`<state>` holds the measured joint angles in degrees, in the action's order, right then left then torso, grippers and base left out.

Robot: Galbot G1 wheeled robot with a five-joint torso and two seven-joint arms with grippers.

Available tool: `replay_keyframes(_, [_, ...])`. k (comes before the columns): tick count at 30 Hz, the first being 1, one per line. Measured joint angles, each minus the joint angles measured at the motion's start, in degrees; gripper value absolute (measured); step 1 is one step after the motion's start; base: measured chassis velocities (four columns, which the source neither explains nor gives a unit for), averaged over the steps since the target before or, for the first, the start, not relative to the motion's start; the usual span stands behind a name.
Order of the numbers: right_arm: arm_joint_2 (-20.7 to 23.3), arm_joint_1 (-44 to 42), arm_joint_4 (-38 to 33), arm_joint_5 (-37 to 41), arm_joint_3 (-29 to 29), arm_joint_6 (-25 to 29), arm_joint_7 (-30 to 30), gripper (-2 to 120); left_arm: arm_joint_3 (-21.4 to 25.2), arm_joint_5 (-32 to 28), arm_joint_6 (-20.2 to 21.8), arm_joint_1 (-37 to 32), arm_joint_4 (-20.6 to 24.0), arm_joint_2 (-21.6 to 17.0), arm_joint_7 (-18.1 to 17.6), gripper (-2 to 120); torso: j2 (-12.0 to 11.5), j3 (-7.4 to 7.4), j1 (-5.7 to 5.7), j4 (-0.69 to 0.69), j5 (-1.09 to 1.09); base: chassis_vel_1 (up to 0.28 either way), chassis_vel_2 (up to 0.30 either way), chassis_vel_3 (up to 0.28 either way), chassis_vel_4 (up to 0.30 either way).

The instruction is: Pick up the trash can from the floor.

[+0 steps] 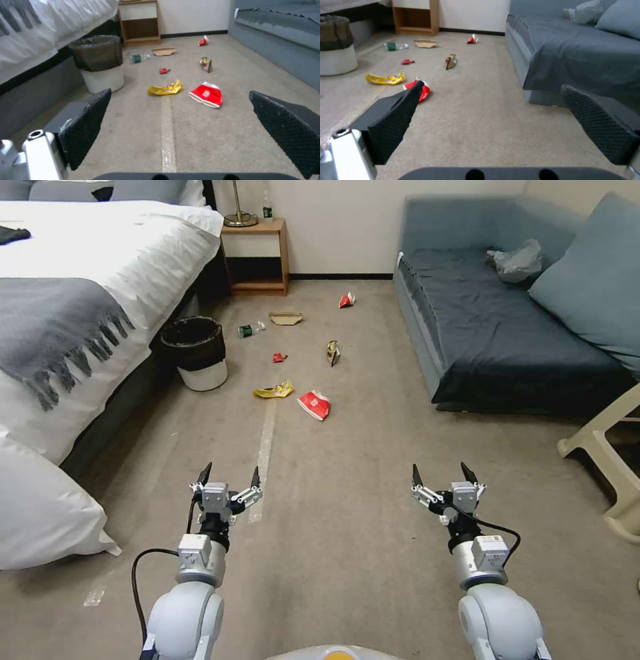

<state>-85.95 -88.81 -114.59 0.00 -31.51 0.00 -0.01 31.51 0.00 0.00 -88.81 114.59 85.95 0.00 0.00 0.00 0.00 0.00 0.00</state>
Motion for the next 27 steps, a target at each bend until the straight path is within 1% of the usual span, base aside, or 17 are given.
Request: replay_keyframes(27, [0.0,0.0,0.0,0.0,0.0,0.0,0.0,100,0.0,0.0,0.0,0.0,0.0,0.0,0.0,100,0.0,0.0,0.0,0.0,0.0,0.0,0.0,0.0,0.0])
